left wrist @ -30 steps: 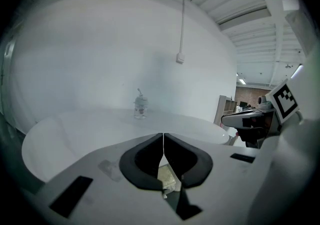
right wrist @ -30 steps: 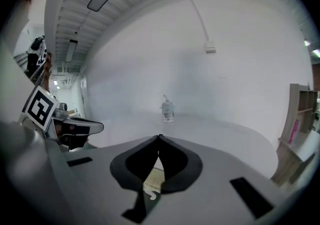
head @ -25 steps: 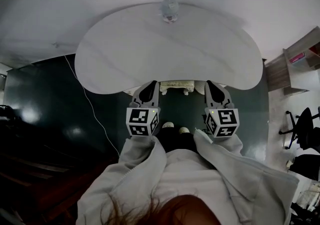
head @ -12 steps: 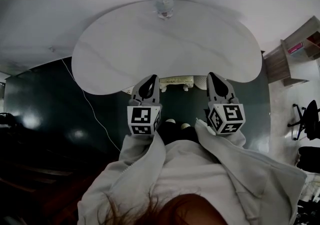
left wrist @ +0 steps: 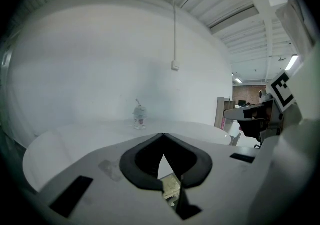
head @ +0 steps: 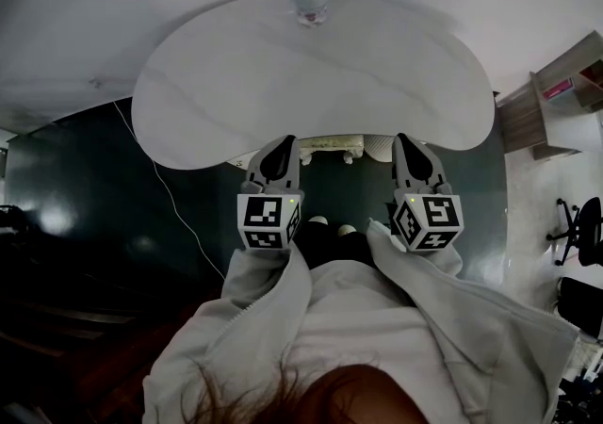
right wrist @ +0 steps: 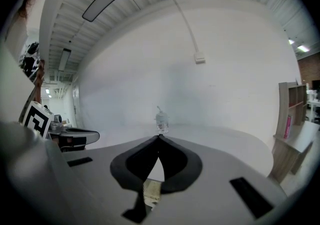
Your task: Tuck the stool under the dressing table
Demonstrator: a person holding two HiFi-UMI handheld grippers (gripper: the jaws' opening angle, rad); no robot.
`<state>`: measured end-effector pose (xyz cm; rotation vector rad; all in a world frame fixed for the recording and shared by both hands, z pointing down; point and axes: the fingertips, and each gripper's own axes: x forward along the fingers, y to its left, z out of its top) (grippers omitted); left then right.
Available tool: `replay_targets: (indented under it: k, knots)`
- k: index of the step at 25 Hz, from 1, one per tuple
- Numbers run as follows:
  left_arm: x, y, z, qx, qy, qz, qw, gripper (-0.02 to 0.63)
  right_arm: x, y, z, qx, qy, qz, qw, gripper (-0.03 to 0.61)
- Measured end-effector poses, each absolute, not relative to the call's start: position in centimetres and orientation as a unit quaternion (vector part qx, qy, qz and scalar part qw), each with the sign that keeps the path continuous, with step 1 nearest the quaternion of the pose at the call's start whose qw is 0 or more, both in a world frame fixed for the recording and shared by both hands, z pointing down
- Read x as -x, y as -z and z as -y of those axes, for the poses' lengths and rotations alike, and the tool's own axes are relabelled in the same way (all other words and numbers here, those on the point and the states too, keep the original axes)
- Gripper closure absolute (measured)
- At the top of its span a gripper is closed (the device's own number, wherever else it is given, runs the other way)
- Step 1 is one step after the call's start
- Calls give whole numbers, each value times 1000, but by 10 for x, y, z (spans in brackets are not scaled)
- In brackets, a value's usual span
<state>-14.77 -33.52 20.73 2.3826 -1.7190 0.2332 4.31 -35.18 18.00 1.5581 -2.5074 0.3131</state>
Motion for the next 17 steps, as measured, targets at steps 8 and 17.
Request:
replay_targets:
  k: [8, 17]
  knots:
    - [147, -211, 333, -803, -81, 582, 104, 598, -45, -183, 351, -521, -106, 842, 91, 529]
    - [147, -214, 331, -801, -82, 583, 109, 598, -43, -188, 349, -515, -114, 844, 96, 529]
